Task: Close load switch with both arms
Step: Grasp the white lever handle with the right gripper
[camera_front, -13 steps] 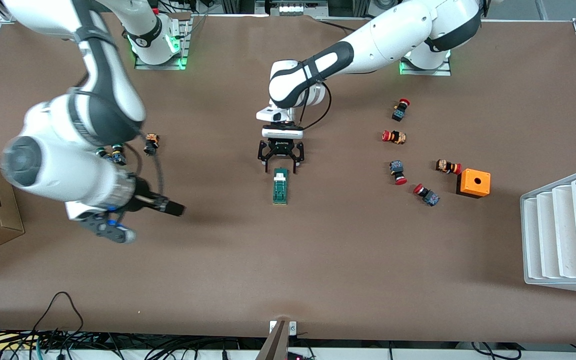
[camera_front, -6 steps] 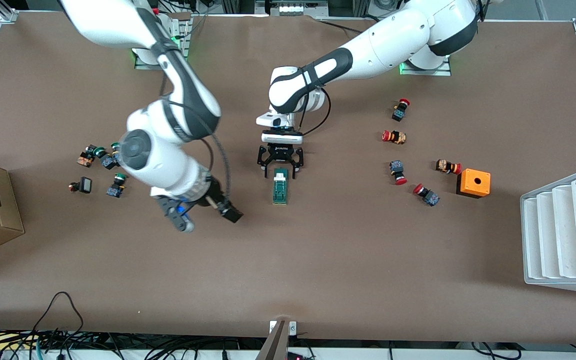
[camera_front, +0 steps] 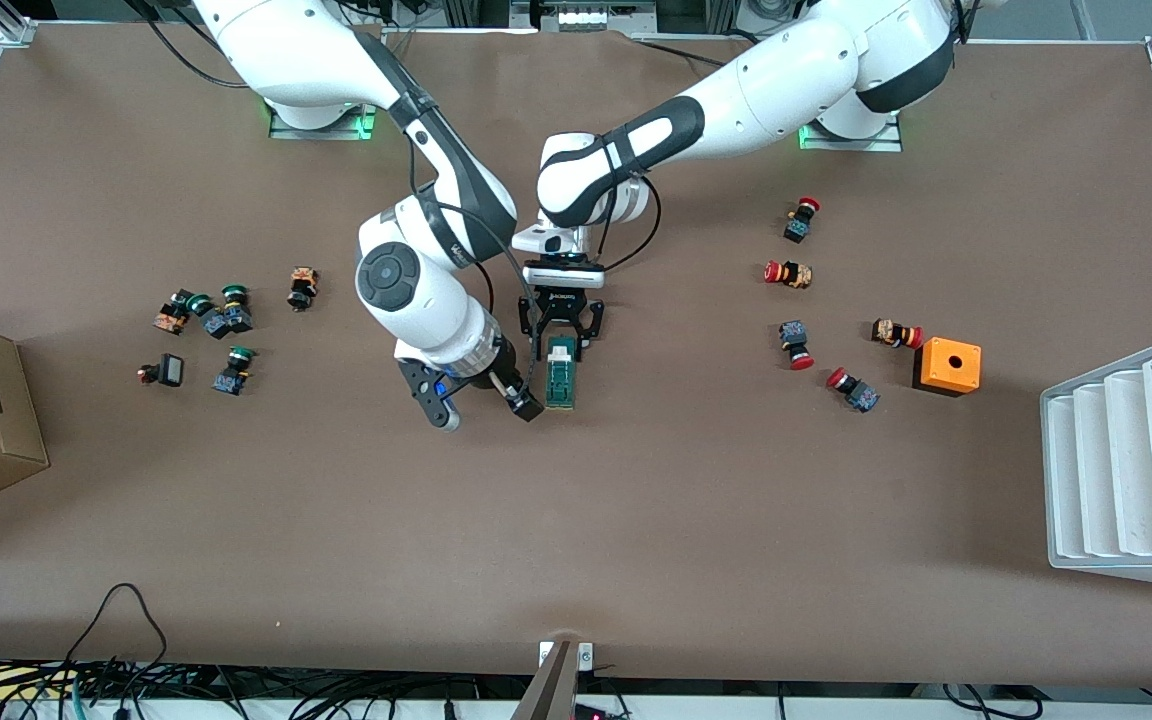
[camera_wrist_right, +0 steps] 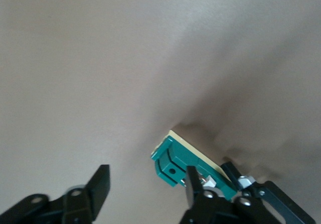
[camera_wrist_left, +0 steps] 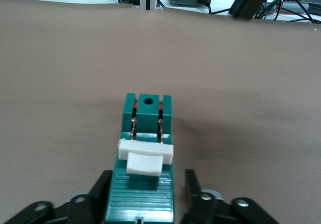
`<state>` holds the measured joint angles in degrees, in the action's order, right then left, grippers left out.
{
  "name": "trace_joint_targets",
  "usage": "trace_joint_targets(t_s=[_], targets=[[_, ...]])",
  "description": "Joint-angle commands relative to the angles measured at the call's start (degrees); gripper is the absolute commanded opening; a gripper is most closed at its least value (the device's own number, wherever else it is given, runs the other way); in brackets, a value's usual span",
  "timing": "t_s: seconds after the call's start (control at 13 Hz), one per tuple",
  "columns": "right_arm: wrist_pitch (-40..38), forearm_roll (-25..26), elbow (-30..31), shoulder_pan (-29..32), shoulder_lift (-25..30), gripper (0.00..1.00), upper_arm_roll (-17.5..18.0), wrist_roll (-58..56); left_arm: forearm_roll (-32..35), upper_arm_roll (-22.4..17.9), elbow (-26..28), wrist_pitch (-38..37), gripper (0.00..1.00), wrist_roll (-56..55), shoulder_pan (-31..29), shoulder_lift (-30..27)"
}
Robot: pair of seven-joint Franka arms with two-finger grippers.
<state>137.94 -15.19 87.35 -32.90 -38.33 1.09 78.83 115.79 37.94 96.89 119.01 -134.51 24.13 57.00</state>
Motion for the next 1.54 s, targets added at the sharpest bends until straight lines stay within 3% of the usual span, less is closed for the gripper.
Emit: trace_joint_targets(t_s=[0.0,0.23,0.77,1.46], targets=[[1.28,-0.72,2.47,-1.55,0.97,0.58,-0.21,3.68,3.82,0.03,-1.79,0.09,0.44,-1.28,0.4,2.06],[3.82,-0.72,4.84,-1.82,0.97,0.55,0.66,5.87,3.83,0.03,-1.79,-0.18,0.39,-1.46,0.4,2.15],[7.34,-0.46,8.01,-2.87,0.62,0.55,1.9,12.73,3.83,0.03,-1.79,-0.18,0.39,-1.46,0.4,2.15],[10.42,-0.28,7.84,-4.89,-1.66,0.55,1.9,18.19,3.83,0.12,-1.88,-0.18,0.4,-1.37,0.4,2.15]])
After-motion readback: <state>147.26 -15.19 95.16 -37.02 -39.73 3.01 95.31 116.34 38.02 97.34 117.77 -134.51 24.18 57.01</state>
